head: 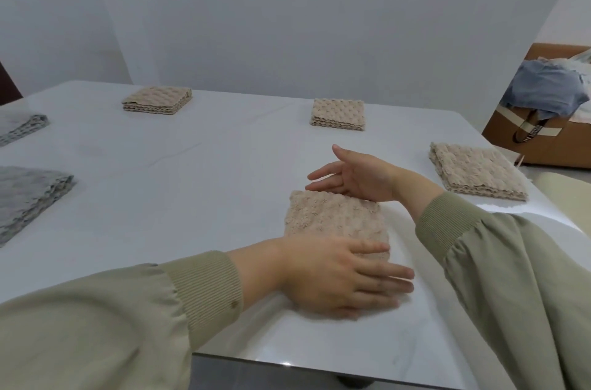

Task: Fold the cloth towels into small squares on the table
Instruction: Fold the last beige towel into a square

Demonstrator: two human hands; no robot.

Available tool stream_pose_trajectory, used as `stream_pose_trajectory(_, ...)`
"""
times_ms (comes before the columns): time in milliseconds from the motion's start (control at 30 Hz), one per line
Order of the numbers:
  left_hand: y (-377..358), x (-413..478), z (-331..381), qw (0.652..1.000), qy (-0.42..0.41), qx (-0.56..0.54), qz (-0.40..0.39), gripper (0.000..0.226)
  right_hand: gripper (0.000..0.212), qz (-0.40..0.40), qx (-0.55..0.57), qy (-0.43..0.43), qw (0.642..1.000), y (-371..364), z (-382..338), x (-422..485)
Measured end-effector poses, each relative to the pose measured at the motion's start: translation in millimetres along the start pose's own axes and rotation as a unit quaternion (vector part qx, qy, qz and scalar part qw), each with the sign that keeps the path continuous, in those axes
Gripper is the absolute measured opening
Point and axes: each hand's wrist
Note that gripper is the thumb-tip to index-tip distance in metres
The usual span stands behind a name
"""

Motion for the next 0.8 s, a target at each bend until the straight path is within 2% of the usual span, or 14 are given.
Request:
stream_pose_trajectory(133, -1, 3, -1, 0.999, 0.016, -0.031, -0.002, 0.054, 0.06, 0.019, -0.02, 0.001, 1.0, -8, 1, -2)
stream_pose_trajectory(233, 12, 0, -4, 0.992, 0.064, -0.095, 0.046, 0.053, 0.047, 0.151, -0.068, 0.055, 0.985, -14, 1, -2)
stream_pose_trajectory(300, 20, -11, -9, 0.976, 0.152, -0.118, 0.101, 0.05, 0.04, 0.242, -0.109, 0.087, 0.96, -12, 1, -3)
stream_pose_trajectory(367, 21, -28, -20, 0.939, 0.287, -0.13, 0.137, 0.044, 0.037, 0.266, -0.167, 0.098, 0.944, -9, 4, -3)
stream_pose_trajectory(433, 13, -42, -33, 0.881, 0.428, -0.163, 0.123, 0.045, 0.036, 0.25, -0.197, 0.081, 0.945, -8, 5, -1)
stream_pose_trajectory(500, -4, -50, -44, 0.825, 0.523, -0.184, 0.109, 0.051, 0.035, 0.272, -0.225, 0.073, 0.933, -6, 7, 8)
stream_pose_trajectory(567, -20, -54, -54, 0.796, 0.571, -0.174, 0.103, 0.051, 0.034, 0.327, -0.292, 0.073, 0.896, -1, 8, 20)
stream_pose_trajectory(633, -30, -57, -64, 0.79, 0.59, -0.147, 0.082, 0.051, 0.033, 0.36, -0.359, 0.05, 0.859, 0, 8, 29)
stream_pose_trajectory(733, -31, -55, -71, 0.773, 0.616, -0.152, 0.017, 0.051, 0.032, 0.346, -0.429, 0.004, 0.834, -9, -1, 29)
stream_pose_trajectory(800, -19, -54, -71, 0.733, 0.647, -0.201, -0.066, 0.052, 0.037, 0.311, -0.49, -0.007, 0.814, -22, -12, 23)
Point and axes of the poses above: each hand's wrist, its own x-axis towards the middle knuckle, its own y-axis out of the back of the hand, z = x × y, and after that the axes turned 3 degrees about -x, right-handed
